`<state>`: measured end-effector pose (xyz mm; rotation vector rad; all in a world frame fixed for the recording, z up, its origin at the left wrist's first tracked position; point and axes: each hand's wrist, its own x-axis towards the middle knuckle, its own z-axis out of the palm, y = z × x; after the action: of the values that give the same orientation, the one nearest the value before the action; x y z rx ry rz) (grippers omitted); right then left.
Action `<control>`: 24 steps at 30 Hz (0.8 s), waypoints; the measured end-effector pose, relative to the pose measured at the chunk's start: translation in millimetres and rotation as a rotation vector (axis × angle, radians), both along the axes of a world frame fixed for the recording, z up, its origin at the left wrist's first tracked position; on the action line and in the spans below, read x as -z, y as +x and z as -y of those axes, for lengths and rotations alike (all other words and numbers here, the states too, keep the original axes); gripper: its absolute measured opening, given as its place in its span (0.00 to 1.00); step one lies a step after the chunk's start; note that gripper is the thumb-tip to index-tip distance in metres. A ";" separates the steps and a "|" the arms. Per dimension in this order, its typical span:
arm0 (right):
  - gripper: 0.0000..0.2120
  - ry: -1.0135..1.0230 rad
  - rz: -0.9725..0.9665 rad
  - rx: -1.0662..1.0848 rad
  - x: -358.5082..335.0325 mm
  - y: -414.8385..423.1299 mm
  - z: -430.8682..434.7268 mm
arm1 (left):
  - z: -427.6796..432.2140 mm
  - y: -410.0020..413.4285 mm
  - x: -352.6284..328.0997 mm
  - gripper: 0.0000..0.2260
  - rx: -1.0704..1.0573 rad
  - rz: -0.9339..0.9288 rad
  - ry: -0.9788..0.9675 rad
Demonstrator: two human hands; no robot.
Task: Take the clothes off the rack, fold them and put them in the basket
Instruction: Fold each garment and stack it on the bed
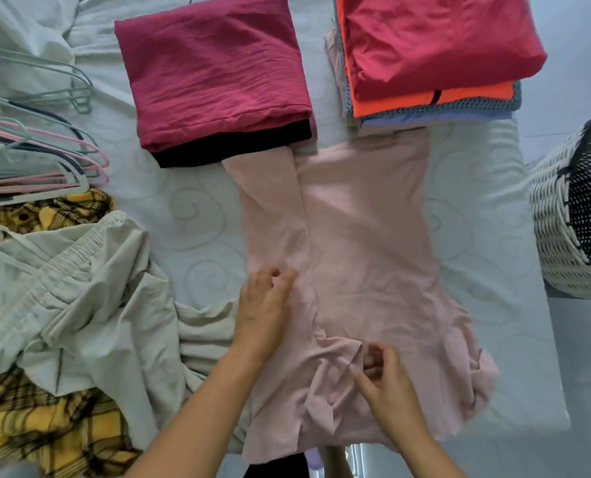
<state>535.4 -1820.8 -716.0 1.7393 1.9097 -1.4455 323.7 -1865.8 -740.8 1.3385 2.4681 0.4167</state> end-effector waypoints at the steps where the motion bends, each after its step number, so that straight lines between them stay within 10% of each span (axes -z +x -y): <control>1: 0.17 0.155 -0.025 -0.003 -1.3 10.5 -12.6 | 6.5 14.8 -2.0 0.12 0.093 0.050 0.009; 4: 0.21 0.532 0.190 0.095 4.1 46.9 -61.4 | 22.0 44.0 -4.7 0.10 0.156 0.199 -0.031; 8: 0.31 0.121 0.354 0.354 3.5 77.6 -103.6 | 25.2 72.7 -11.0 0.12 0.004 0.413 0.066; 11: 0.09 -0.061 0.132 0.377 -5.2 77.8 -106.6 | 15.2 99.1 -28.7 0.03 -0.149 0.878 0.057; 14: 0.08 -0.089 -0.064 0.415 -20.0 72.8 -93.9 | 1.2 123.7 -36.2 0.03 -0.285 1.108 0.002; 20: 0.07 0.187 -0.032 0.077 -57.1 37.8 -53.4 | -35.2 149.5 -59.6 0.09 -0.386 1.557 -0.048; 24: 0.14 -0.041 -0.140 -0.446 -67.2 18.0 -18.4 | -13.1 131.3 -52.6 0.13 -0.666 1.572 -0.008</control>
<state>553.4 -1802.4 -648.8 1.1172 2.1406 -1.4457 455.0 -1852.7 -688.1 -0.1080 1.3556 1.0439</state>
